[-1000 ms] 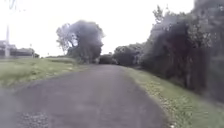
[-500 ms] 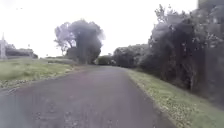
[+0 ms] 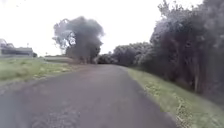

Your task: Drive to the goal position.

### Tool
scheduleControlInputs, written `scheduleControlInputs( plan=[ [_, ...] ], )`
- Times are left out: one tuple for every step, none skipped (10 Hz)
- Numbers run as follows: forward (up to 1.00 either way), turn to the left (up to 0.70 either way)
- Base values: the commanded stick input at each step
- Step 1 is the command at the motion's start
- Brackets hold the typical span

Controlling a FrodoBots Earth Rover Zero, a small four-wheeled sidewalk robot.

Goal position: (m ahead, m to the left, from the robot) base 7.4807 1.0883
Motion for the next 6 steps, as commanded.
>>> scheduleControlInputs(
  plan=[
    [0.70, 0.02],
    [0.70, 0.00],
    [0.70, 0.00],
    [0.70, 0.00],
    [0.70, 0.00],
    [0.70, 0.00]
  ],
)
